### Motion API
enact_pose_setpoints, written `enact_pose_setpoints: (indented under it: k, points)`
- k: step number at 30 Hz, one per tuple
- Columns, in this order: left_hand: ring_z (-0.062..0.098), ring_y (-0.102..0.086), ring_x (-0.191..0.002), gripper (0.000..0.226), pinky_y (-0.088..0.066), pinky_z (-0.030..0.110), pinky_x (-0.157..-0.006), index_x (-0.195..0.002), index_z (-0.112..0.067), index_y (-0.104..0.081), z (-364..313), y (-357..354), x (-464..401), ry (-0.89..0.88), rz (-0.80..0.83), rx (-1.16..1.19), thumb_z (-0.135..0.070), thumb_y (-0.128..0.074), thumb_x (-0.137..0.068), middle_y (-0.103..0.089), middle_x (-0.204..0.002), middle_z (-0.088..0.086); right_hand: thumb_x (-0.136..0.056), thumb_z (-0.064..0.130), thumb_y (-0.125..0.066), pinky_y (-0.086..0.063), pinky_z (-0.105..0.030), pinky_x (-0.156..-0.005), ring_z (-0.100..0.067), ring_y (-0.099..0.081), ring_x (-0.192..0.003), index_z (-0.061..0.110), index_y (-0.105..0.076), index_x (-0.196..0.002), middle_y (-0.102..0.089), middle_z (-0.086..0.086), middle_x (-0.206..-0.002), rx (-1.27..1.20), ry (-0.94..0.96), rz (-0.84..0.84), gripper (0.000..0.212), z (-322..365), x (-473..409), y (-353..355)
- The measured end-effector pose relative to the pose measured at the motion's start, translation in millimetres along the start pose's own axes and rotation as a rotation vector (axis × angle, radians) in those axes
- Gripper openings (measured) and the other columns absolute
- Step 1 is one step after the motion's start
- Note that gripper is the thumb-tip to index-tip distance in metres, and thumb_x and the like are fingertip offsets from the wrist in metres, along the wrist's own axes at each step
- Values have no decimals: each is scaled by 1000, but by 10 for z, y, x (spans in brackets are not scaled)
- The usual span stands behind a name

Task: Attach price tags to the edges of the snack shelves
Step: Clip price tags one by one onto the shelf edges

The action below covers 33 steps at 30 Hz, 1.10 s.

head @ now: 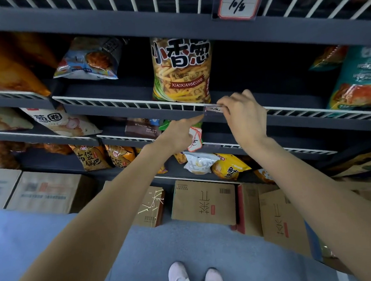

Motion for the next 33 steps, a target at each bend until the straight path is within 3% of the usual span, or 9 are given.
enact_pose_setpoints:
  k: [3, 7, 13, 17, 19, 23, 29, 31, 33]
  points:
    - [19, -54, -76, 69, -48, 29, -67, -147, -33, -22, -1, 7, -14, 1, 14, -9, 5, -37, -91, -41, -144, 15, -76, 2, -71, -30, -23, -45, -25, -55, -81, 10, -67, -86, -65, -5, -74, 55, 17, 17, 14, 18, -21, -42]
    - [16, -47, -68, 70, -43, 28, -67, -147, -32, -23, -16, 23, -41, -1, 25, -32, 6, -38, -89, -40, -142, 16, -76, -1, -69, -30, -24, -45, -27, -54, -82, 10, -68, -85, -65, -6, -75, 63, 29, 61, 14, 21, -5, -128]
    - [22, -54, -88, 69, -46, 31, -74, -147, -33, -22, -11, 12, -26, 19, 7, -36, 4, -38, -91, -34, -148, 13, -61, -11, -74, -28, -22, -44, -32, -56, -74, 4, -68, -82, -64, -10, -67, 129, 77, 100, 26, 103, 22, -127]
    - [17, -51, -79, 68, -42, 27, -63, -147, -33, -22, -1, 15, -27, 26, 0, -13, 3, -38, -91, -36, -146, 14, -71, -11, -66, -31, -28, -48, -34, -55, -93, 3, -65, -102, -64, -14, -92, 195, 86, 150, 34, 107, 74, -171]
    - [18, -51, -75, 69, -44, 28, -63, -147, -34, -21, -4, 1, -25, 26, 3, -12, 3, -39, -91, -37, -145, 15, -68, -9, -71, -31, -27, -46, -32, -56, -90, 3, -66, -99, -63, -13, -92, 225, 79, 170, 34, 104, 106, -178]
    - [27, -55, -98, 68, -46, 37, -86, -147, -32, -21, -34, 12, -24, 13, -32, 16, 4, -38, -92, -38, -144, 15, -57, -2, -82, -27, -21, -42, -25, -59, -77, 8, -70, -88, -62, -7, -85, 259, 59, 183, 34, 83, 150, -212]
    - [24, -46, -125, 61, -44, 24, -88, -147, -28, -24, 0, -11, 19, 86, -149, 353, -1, -43, -95, -29, -152, 5, -57, -3, -80, -28, -20, -44, -24, -61, -76, 9, -71, -91, -64, -7, -85, 219, 50, 187, 37, 35, 160, -175]
    - [25, -50, -121, 56, -49, 34, -95, -143, -24, -34, 85, -16, 68, 189, -207, 667, 1, -45, -94, -39, -145, 9, -62, -3, -78, -29, -22, -45, -25, -60, -81, 9, -69, -97, -64, -8, -91, 199, 58, 213, 38, 33, 170, -169]
    - [26, -57, -112, 50, -54, 43, -89, -138, -20, -42, 113, -34, 126, 260, -246, 864, 2, -47, -93, -51, -130, 12, -73, -2, -71, -34, -26, -49, -25, -57, -94, 9, -63, -111, -59, -8, -105, 175, 51, 250, 41, 34, 188, -172]
Point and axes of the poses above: each hand's wrist, its own x-axis away from the middle knuckle, its own y-axis out of the back of the hand, z = x × y, the point moved 9 cm from there along -x, towards the middle knuckle
